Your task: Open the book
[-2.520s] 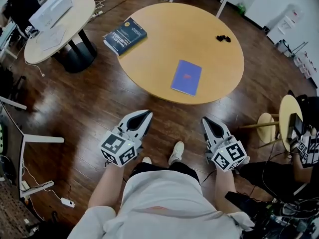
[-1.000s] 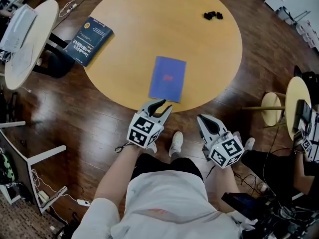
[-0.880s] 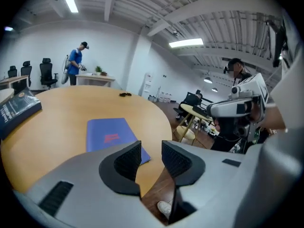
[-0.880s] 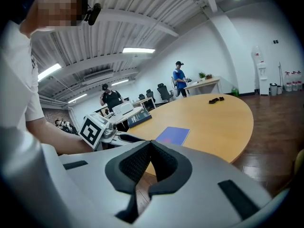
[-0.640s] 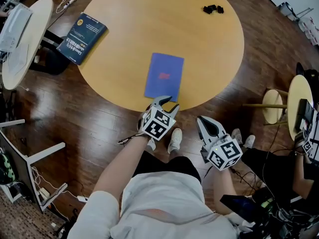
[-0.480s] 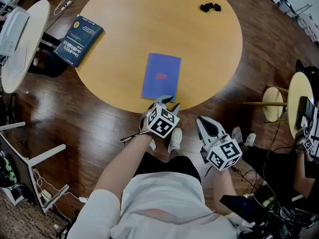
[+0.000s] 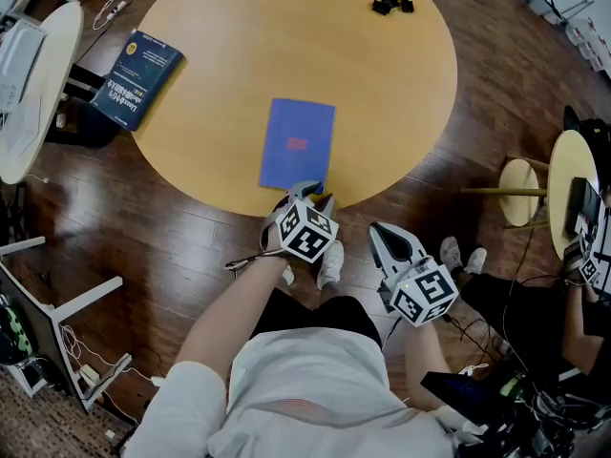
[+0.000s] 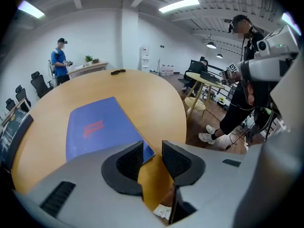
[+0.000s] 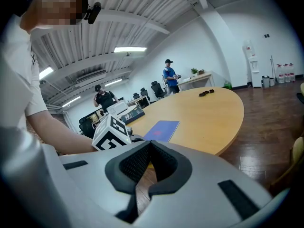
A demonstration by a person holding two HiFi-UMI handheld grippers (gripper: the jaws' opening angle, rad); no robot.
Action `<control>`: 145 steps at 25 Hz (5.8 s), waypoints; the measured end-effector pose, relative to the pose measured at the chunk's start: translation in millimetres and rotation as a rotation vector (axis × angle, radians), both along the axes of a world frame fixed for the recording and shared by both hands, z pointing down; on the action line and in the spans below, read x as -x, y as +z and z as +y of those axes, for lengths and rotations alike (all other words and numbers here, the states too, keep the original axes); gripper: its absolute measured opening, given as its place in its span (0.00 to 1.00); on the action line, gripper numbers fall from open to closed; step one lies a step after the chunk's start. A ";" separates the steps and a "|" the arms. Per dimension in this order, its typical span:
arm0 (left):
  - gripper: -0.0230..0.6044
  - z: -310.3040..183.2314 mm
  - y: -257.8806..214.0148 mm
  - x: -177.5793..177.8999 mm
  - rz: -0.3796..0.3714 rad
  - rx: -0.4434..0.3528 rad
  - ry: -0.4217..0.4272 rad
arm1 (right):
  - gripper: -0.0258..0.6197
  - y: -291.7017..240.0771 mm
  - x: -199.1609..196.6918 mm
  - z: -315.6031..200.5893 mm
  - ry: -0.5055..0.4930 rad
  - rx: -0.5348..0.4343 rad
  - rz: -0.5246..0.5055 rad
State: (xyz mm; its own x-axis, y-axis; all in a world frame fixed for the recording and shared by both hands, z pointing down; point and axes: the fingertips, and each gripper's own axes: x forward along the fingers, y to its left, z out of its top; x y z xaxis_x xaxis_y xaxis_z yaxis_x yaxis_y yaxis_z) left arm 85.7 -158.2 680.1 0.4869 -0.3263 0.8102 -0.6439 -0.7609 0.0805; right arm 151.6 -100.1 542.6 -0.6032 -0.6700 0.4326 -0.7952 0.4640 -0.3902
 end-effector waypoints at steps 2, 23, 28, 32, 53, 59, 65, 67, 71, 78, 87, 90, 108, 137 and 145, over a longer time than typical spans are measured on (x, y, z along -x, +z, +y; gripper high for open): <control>0.21 -1.1 3.3 2.8 -0.004 0.011 -0.018 | 0.04 0.3 0.1 -1.5 -0.004 0.001 0.000; 0.05 4.4 -7.3 0.1 0.031 0.034 -0.080 | 0.04 5.8 6.4 1.7 -0.022 0.016 -0.011; 0.05 4.9 -24.9 -11.2 0.102 0.044 -0.090 | 0.04 9.2 2.6 -1.9 -0.022 0.017 -0.019; 0.05 -0.2 -56.6 0.6 0.211 0.033 -0.163 | 0.04 8.9 4.6 -1.7 -0.026 0.018 -0.019; 0.05 -46.6 -99.7 232.2 0.225 -0.124 -0.661 | 0.04 12.5 48.1 -9.5 -0.067 0.027 -0.023; 0.05 -26.5 -33.9 271.2 0.078 -0.028 -0.679 | 0.04 13.6 62.3 -12.9 -0.072 0.038 -0.012; 0.05 -15.4 -10.9 270.9 0.109 0.021 -0.700 | 0.04 17.9 72.2 -15.6 -0.079 0.049 -0.006; 0.05 -16.3 -5.4 271.9 0.121 0.045 -0.702 | 0.04 17.3 77.0 -16.4 -0.084 0.050 -0.006; 0.05 -15.5 2.8 273.4 0.119 0.083 -0.714 | 0.04 16.1 84.3 -15.5 -0.111 0.043 0.000; 0.08 -7.5 5.9 277.7 0.106 0.099 -0.746 | 0.04 18.3 82.6 -14.7 -0.097 0.049 -0.004; 0.08 -9.5 -92.0 286.8 0.287 -0.132 -0.743 | 0.04 -17.0 87.1 -24.6 -0.133 -0.038 -0.008; 0.08 -11.1 -152.6 278.9 0.389 -0.243 -0.711 | 0.04 -44.3 92.6 -29.4 -0.162 -0.093 -0.008; 0.05 29.9 -393.0 196.8 0.599 -0.664 -0.445 | 0.04 -238.6 54.5 -55.6 -0.114 -0.503 -0.061; 0.05 38.2 -402.3 155.8 0.589 -0.642 -0.392 | 0.04 -269.4 33.9 -27.3 -0.122 -0.588 -0.032; 0.05 40.8 -402.3 151.4 0.589 -0.642 -0.379 | 0.04 -271.1 39.6 -22.6 -0.136 -0.601 -0.034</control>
